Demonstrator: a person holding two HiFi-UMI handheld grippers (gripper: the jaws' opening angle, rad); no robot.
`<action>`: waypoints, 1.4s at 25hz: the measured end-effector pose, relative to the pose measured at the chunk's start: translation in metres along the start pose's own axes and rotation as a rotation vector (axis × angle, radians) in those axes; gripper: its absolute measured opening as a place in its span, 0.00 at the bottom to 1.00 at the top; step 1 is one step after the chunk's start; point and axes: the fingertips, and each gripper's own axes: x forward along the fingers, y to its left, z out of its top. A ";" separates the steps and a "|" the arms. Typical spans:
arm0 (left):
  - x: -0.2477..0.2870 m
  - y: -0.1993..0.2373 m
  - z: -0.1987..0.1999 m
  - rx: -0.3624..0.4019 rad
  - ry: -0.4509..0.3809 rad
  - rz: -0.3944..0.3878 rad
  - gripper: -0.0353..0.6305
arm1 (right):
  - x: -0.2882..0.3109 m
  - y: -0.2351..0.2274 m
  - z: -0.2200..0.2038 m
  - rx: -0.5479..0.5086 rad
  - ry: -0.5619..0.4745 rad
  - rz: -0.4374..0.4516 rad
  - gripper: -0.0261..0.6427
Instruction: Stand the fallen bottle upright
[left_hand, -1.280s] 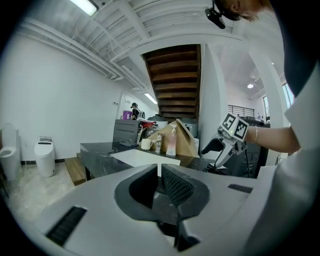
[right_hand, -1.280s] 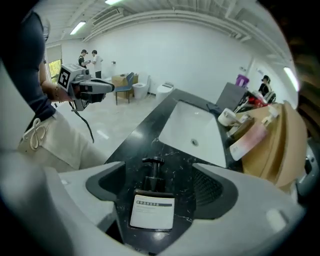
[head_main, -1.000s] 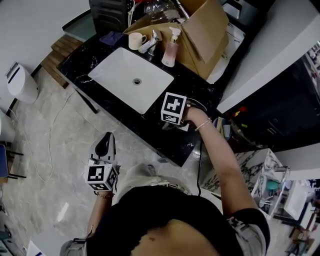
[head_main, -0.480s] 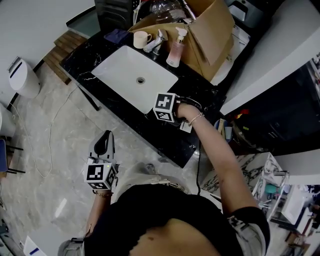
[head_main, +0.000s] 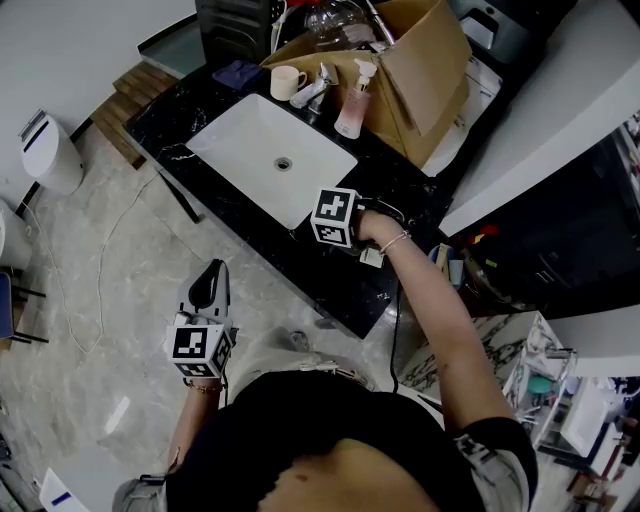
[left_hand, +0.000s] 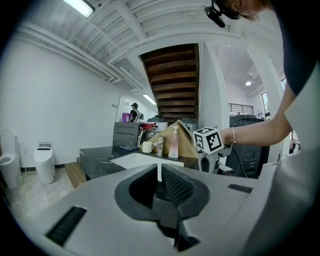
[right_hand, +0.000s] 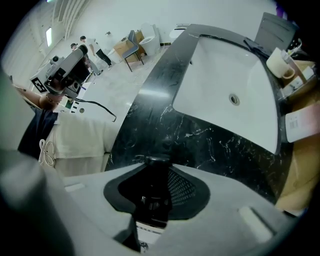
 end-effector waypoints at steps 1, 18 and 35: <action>0.000 -0.003 -0.002 0.005 -0.001 -0.008 0.06 | -0.001 0.001 0.000 -0.003 -0.009 -0.001 0.20; -0.001 -0.014 -0.017 0.015 0.031 -0.040 0.06 | -0.071 -0.007 -0.031 0.122 -0.512 -0.114 0.19; -0.001 -0.034 -0.030 0.027 0.046 -0.060 0.06 | -0.127 -0.073 -0.047 0.550 -1.188 -0.539 0.19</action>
